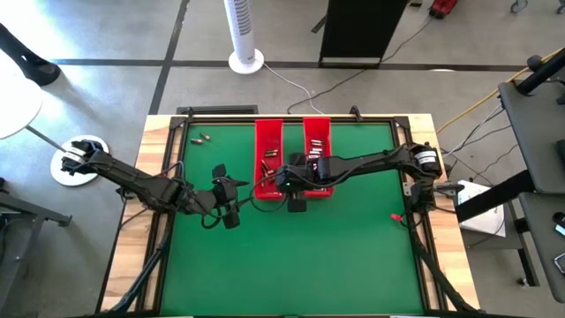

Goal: Sort batteries
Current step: Adjust the left red bin, then put the black battery into the left red bin

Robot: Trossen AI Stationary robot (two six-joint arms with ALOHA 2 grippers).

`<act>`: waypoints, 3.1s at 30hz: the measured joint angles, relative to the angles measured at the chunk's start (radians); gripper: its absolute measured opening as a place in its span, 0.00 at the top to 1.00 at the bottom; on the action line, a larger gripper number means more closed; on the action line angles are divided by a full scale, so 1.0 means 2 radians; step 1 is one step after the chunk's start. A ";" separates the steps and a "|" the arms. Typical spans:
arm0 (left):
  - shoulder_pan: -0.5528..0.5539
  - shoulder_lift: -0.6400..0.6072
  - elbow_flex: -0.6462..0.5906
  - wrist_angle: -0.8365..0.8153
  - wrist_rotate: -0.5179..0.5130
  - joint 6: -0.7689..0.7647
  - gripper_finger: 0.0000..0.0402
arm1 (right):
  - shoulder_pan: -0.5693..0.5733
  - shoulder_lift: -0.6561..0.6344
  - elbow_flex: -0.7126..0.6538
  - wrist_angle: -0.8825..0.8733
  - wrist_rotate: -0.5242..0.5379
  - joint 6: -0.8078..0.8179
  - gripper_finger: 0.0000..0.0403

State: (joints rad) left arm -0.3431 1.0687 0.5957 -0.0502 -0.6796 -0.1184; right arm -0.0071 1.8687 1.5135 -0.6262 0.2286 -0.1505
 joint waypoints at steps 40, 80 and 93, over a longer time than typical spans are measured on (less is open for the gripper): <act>0.429 -0.011 -0.001 -0.075 0.138 -0.112 0.51 | 0.160 -0.050 0.000 -0.047 0.107 0.091 0.55; 0.680 0.300 0.198 -0.310 0.165 -0.429 0.52 | 0.303 -0.050 -0.114 -0.047 0.111 0.266 0.51; 0.678 0.329 0.201 -0.304 0.139 -0.483 0.52 | 0.331 -0.050 -0.137 -0.046 0.137 0.328 0.52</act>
State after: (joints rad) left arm 1.0134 1.7260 0.9973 -0.6581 -0.4011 -1.0854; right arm 0.6548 1.7691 1.2388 -0.7187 0.5022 0.5064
